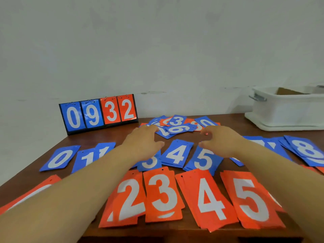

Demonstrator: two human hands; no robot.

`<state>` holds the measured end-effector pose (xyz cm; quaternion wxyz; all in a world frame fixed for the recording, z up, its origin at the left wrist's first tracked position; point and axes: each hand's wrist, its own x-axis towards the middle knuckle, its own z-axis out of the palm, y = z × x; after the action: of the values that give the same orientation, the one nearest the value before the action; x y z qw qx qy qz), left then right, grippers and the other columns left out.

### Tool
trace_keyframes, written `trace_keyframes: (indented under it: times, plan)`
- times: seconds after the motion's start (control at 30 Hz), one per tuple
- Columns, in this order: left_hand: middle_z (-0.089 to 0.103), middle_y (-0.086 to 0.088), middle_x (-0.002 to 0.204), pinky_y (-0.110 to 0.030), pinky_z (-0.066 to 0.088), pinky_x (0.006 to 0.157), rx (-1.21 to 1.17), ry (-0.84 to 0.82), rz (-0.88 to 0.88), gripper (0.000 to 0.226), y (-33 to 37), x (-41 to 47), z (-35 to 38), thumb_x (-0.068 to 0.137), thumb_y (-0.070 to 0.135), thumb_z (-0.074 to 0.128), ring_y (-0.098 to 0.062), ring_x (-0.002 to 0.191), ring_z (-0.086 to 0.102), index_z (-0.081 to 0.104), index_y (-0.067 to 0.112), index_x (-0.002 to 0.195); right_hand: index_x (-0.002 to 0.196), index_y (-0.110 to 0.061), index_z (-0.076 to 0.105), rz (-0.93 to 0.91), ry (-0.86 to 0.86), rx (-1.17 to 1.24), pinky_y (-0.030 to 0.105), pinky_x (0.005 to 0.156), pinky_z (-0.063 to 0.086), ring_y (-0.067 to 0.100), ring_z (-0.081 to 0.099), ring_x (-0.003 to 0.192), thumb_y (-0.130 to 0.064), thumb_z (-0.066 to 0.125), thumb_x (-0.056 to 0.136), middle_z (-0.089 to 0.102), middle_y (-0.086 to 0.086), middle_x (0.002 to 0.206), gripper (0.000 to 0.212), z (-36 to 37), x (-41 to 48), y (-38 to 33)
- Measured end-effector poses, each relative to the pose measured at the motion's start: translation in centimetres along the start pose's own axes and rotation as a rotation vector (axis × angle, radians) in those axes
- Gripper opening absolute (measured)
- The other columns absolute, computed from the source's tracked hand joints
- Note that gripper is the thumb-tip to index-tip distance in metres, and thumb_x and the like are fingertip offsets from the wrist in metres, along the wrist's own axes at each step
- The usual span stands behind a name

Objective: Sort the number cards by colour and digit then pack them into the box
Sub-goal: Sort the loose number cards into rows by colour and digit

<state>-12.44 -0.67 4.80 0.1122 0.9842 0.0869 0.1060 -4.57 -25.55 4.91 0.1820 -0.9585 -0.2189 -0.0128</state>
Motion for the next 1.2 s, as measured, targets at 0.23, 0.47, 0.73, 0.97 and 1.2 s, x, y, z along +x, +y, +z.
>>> trace_keyframes:
  times: [0.23,0.47,0.73,0.97,1.2]
  plan:
    - [0.049,0.001,0.147,-0.033,0.042,0.104,-0.114,-0.076,0.041,0.06,1.2,11.6,5.1,0.09,0.055,0.063,-0.019,0.132,0.048,0.049,0.03,0.143,0.136,-0.021,0.057,0.17,-0.009,-0.048,0.031,0.102,0.042,0.023,0.052,0.127,-0.05,0.061,0.093,0.056,0.003,0.141,0.052,0.2,10.9,6.9]
    - [0.047,0.0,0.15,-0.037,0.039,0.111,-0.073,-0.096,0.017,0.06,1.3,20.2,10.1,0.091,0.056,0.062,-0.023,0.136,0.045,0.05,0.029,0.144,0.117,-0.017,0.057,0.336,0.018,-0.067,0.039,0.089,0.052,0.026,0.06,0.101,-0.055,0.066,0.083,0.062,0.007,0.116,0.051,3.1,20.1,10.6]
    - [0.06,0.004,0.131,-0.044,0.049,0.1,-0.106,-0.012,-0.068,0.054,0.3,21.6,11.4,0.079,0.054,0.075,-0.025,0.125,0.051,0.059,0.034,0.127,0.082,-0.014,0.056,0.43,0.006,0.052,0.028,0.053,0.038,0.023,0.057,0.075,-0.052,0.087,0.062,0.056,0.003,0.076,0.053,3.2,21.8,11.8]
    - [0.058,0.008,0.102,-0.017,0.039,0.063,-0.257,0.129,0.01,0.021,1.4,20.3,9.1,0.093,0.015,0.064,-0.005,0.073,0.054,0.061,0.033,0.102,0.101,-0.017,0.069,0.393,0.218,0.348,0.036,0.09,0.055,0.024,0.065,0.098,-0.011,0.079,0.078,0.067,0.006,0.116,0.026,2.0,19.3,12.6]
    - [0.07,0.0,0.094,-0.019,0.039,0.041,-0.552,0.285,-0.035,0.027,1.6,14.2,1.9,0.102,0.012,0.049,-0.01,0.044,0.05,0.069,0.029,0.107,0.09,-0.022,0.068,0.177,0.353,0.643,0.049,0.076,0.061,0.038,0.072,0.081,-0.001,0.074,0.078,0.071,0.011,0.094,0.025,-3.3,12.5,7.5]
